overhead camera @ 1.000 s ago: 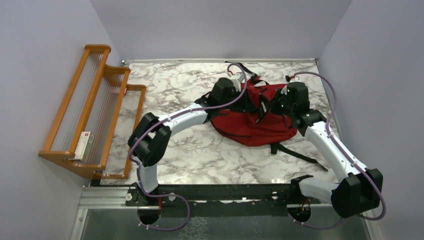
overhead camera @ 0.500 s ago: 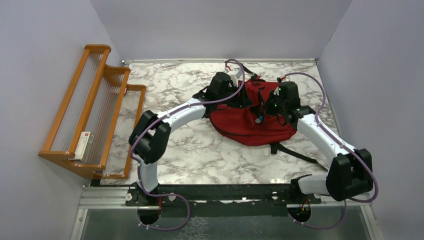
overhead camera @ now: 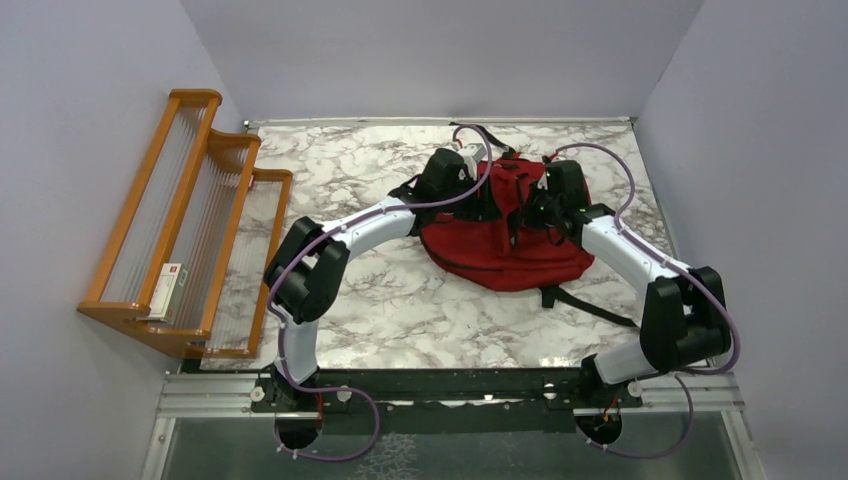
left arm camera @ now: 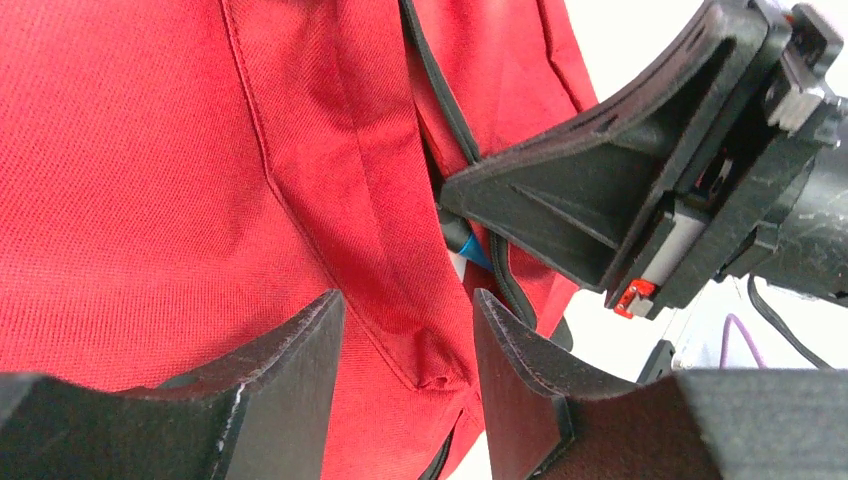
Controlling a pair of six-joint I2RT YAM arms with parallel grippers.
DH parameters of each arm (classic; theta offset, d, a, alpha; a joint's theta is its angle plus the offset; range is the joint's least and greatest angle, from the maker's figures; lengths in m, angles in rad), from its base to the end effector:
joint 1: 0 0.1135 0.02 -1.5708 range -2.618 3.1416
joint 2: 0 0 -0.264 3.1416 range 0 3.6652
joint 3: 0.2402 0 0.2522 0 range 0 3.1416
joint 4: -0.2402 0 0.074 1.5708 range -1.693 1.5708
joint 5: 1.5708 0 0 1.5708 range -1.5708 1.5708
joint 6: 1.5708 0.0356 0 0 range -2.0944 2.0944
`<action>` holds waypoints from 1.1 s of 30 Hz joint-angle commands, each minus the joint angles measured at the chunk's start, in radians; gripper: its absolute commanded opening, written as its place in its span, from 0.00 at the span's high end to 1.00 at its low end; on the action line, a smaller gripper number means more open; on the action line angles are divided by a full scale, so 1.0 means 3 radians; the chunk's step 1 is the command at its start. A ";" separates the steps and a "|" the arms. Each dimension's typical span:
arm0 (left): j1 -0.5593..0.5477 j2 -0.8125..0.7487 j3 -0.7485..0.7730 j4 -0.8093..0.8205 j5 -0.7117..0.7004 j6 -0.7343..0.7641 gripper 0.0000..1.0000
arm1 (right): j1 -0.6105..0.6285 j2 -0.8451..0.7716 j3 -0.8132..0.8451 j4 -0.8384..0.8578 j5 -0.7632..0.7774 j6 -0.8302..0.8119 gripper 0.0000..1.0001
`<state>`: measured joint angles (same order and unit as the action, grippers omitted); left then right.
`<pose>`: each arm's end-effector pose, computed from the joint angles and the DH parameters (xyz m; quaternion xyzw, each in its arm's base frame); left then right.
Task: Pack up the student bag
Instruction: Zip the student bag at the center of the board.
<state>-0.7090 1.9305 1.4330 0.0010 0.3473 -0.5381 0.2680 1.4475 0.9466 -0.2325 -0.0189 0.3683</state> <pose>0.3347 -0.3030 0.2452 0.1603 0.8356 -0.4148 0.3225 0.3013 0.0834 0.2371 0.0420 0.9126 0.1354 0.3835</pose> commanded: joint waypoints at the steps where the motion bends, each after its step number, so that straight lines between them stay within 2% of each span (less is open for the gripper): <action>1: 0.0004 -0.0065 -0.0054 0.0017 0.0002 0.0012 0.48 | -0.0003 0.0181 0.0240 0.0179 -0.0130 -0.0105 0.99; 7: -0.0010 -0.0106 -0.0179 0.0115 0.0096 -0.0066 0.48 | -0.0003 0.0345 0.0394 0.0365 -0.0404 -0.0098 0.99; 13: -0.0068 -0.0246 -0.0523 0.0236 -0.0002 -0.0013 0.48 | -0.0004 0.0524 0.0551 0.0459 -0.0353 -0.0115 0.98; 19: -0.0100 -0.0348 -0.0888 0.0354 -0.0033 -0.0043 0.48 | -0.0004 0.0614 0.0762 0.0303 -0.0382 -0.0209 0.86; 25: -0.0128 -0.0435 -0.1119 0.0452 -0.0074 -0.0062 0.48 | -0.0004 0.0345 0.0732 0.0159 -0.0120 -0.0296 0.77; 33: -0.0144 -0.0412 -0.1287 0.0483 -0.0094 -0.0060 0.48 | -0.0004 0.0015 0.0770 -0.0079 0.0189 -0.0377 0.69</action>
<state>-0.7444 1.8343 1.0828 0.1219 0.3439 -0.5568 0.2684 1.5059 1.1431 -0.2169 -0.0418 0.2852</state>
